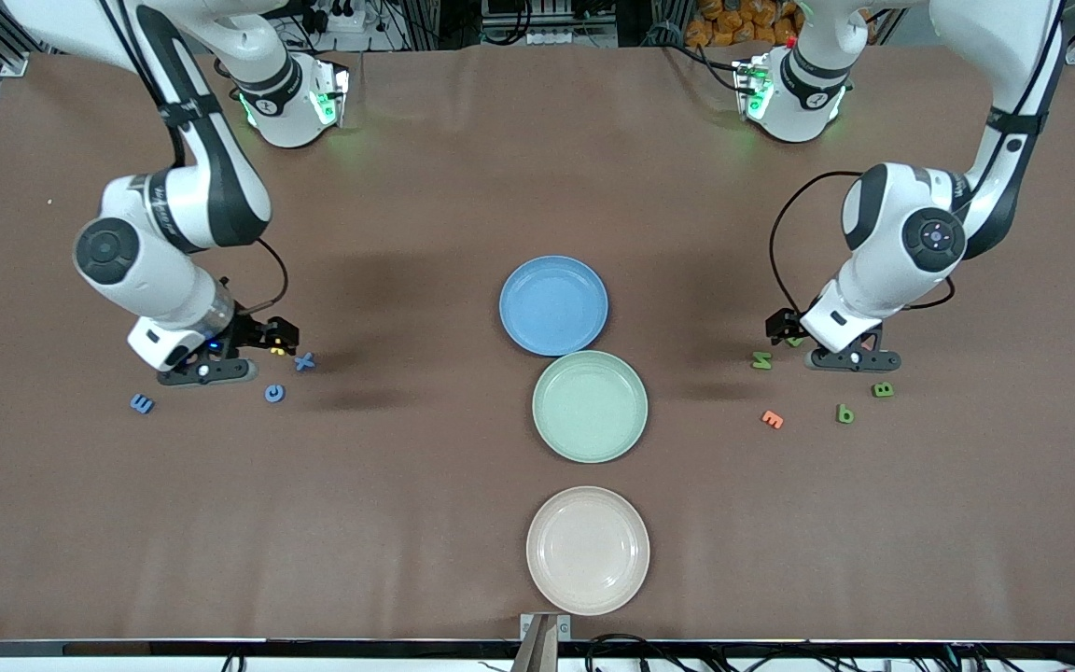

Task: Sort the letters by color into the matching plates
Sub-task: 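Lower the left gripper to green Z while the right gripper nears blue X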

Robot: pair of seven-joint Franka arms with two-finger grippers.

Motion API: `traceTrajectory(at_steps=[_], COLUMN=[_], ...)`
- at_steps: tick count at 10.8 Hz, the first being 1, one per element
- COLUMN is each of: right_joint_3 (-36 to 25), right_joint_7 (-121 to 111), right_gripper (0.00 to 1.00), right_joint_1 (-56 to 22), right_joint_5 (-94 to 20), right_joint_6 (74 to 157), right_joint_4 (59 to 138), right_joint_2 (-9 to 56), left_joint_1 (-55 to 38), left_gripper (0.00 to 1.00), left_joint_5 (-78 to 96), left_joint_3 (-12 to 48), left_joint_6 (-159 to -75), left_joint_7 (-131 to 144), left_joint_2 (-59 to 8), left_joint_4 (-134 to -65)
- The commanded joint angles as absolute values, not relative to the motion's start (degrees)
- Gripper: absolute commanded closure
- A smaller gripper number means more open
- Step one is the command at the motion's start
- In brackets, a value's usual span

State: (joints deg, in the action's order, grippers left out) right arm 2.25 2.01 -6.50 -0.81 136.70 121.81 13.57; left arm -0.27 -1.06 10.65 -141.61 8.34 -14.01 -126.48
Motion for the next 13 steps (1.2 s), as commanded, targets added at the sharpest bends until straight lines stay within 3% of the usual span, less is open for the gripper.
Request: traceTrajectory(at_steps=[1,9,13], right_joint_3=[2.72,3.08,3.08], right_joint_7=[2.20,2.20,2.20], right_gripper=[0.00,0.00,0.00], right_joint_1=[-6.42,-6.33,-6.07], right_joint_5=[-0.79,-0.35,0.00], right_joint_6=[144.75,152.65,153.72], right_joint_4=[127.17,127.97,128.50], right_joint_2=[15.11,22.58,23.11], left_joint_1=[-0.26,-1.31,-1.67], left_gripper=[0.00,0.06,0.10], left_joint_5=[0.35,0.26,0.00], left_joint_3=[10.81,11.07,11.07], left_joint_6=[-147.37,-151.52,-152.23], left_joint_7=[7.12,7.21,7.21], left_joint_2=[-18.53,-24.08,-25.22], left_joint_4=[-126.30,-127.00,-126.91])
